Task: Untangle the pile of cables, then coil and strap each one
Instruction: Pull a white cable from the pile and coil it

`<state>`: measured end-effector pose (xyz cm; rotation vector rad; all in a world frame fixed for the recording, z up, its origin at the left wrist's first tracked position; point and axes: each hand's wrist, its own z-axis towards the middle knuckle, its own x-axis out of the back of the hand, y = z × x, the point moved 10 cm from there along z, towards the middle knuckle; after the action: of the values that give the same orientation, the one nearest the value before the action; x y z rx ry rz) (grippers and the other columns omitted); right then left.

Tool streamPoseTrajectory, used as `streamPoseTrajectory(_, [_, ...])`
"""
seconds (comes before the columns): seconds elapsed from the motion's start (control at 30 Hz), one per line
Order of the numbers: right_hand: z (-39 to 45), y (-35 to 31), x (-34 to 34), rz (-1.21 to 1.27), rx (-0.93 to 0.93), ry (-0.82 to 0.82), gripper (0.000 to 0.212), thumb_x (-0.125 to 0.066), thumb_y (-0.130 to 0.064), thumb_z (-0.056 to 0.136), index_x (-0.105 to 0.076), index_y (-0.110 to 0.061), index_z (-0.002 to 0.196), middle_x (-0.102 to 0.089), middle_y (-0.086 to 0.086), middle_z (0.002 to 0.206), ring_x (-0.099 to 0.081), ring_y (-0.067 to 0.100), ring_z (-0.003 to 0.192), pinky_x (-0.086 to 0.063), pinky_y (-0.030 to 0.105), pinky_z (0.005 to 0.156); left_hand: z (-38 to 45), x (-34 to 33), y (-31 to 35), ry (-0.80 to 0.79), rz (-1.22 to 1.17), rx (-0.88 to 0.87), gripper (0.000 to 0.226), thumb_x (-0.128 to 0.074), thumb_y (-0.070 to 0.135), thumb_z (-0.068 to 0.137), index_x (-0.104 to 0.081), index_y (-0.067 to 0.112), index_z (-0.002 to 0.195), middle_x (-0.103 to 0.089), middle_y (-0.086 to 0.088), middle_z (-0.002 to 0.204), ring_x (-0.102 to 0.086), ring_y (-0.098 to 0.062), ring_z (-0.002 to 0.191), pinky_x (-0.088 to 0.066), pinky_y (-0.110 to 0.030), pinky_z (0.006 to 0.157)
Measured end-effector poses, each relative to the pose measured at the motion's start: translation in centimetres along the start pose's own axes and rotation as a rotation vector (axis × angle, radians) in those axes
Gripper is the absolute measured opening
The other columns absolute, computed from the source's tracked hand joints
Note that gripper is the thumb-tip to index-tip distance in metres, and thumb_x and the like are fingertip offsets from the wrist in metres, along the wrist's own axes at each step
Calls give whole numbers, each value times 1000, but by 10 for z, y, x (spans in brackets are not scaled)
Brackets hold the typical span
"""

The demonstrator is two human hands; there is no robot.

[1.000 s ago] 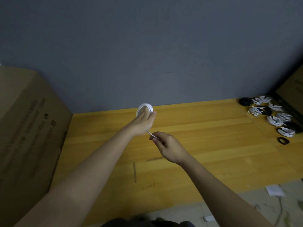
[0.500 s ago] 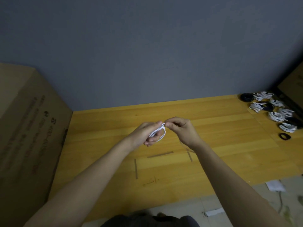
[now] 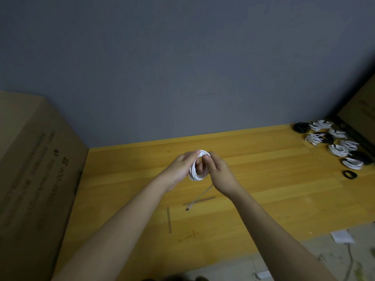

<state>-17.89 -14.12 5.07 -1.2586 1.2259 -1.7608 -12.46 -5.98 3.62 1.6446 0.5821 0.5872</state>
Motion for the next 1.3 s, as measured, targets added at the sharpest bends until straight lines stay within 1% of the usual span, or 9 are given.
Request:
streamPoseTrajectory(0.1, [2, -2, 5, -232, 23, -56, 28, -41, -22, 102, -46, -19, 74, -48, -4, 65, -45, 15, 62, -38, 38, 63, 1, 4, -8, -60, 102, 95, 35, -38, 40, 101, -56, 16, 83, -61, 5, 69, -57, -11, 67, -48, -34, 80])
streamPoseTrajectory(0.2, [2, -7, -2, -440, 68, -180, 28, -43, -27, 101, -43, -24, 73, -50, -4, 68, -48, 16, 66, -38, 38, 64, -3, -1, -6, -159, 328, 92, 34, -39, 52, 97, -53, 21, 96, -66, 10, 76, -63, -8, 73, -51, -31, 79])
streamPoseTrajectory(0.37, [3, -15, 5, -183, 45, -167, 23, -45, -25, 101, -53, -18, 80, -51, -8, 71, -44, 4, 62, -37, 25, 61, -1, 0, 18, -172, 482, -32, 37, -42, 50, 96, -50, 14, 92, -62, 12, 74, -58, -4, 63, -47, -21, 63])
streamPoseTrajectory(0.5, [-2, -15, 1, 4, 17, -136, 16, -43, -22, 101, -52, -13, 92, -48, -7, 76, -43, 2, 66, -36, 18, 63, 2, 9, 34, -67, 508, -161, 29, -41, 37, 101, -46, 12, 89, -58, 11, 70, -51, 0, 57, -41, -17, 56])
streamPoseTrajectory(0.67, [1, -10, 19, 332, -63, 159, 16, -56, -24, 94, -46, -20, 105, -63, -3, 77, -59, 4, 71, -46, 17, 67, 3, 12, 44, 99, 484, -268, 25, -37, 33, 102, -47, 11, 94, -54, 6, 71, -49, 1, 58, -38, -16, 54])
streamPoseTrajectory(0.87, [3, -11, -1, 351, -68, 174, 24, -40, -34, 100, -61, -21, 100, -61, -14, 75, -59, 2, 75, -50, 19, 73, -2, 29, 54, 481, 246, -337, 17, -37, 24, 103, -43, 23, 87, -49, 7, 72, -49, 3, 60, -36, -11, 57])
streamPoseTrajectory(1.0, [13, -14, 26, 20, -51, 320, 29, -35, -18, 104, -50, -23, 79, -47, -7, 67, -43, 5, 60, -36, 28, 62, 11, 12, 19, 237, 261, -143, 18, -39, 31, 102, -47, 18, 93, -55, 7, 85, -53, -4, 76, -39, -11, 66])
streamPoseTrajectory(1.13, [17, -23, 19, -307, 85, 25, 20, -38, -16, 103, -50, -12, 87, -44, -7, 66, -43, 2, 57, -30, 25, 58, 9, 14, 8, -9, 201, -63, 20, -48, 38, 97, -51, 19, 95, -55, 3, 89, -55, 1, 74, -50, -23, 65])
streamPoseTrajectory(1.3, [14, -47, 6, -365, 210, -129, 15, -42, -19, 101, -55, -13, 98, -53, -14, 75, -50, -4, 67, -35, 13, 60, 6, 15, 26, -46, 648, -86, 50, -30, 65, 91, -54, 21, 89, -63, -2, 86, -59, -9, 52, -51, -34, 60])
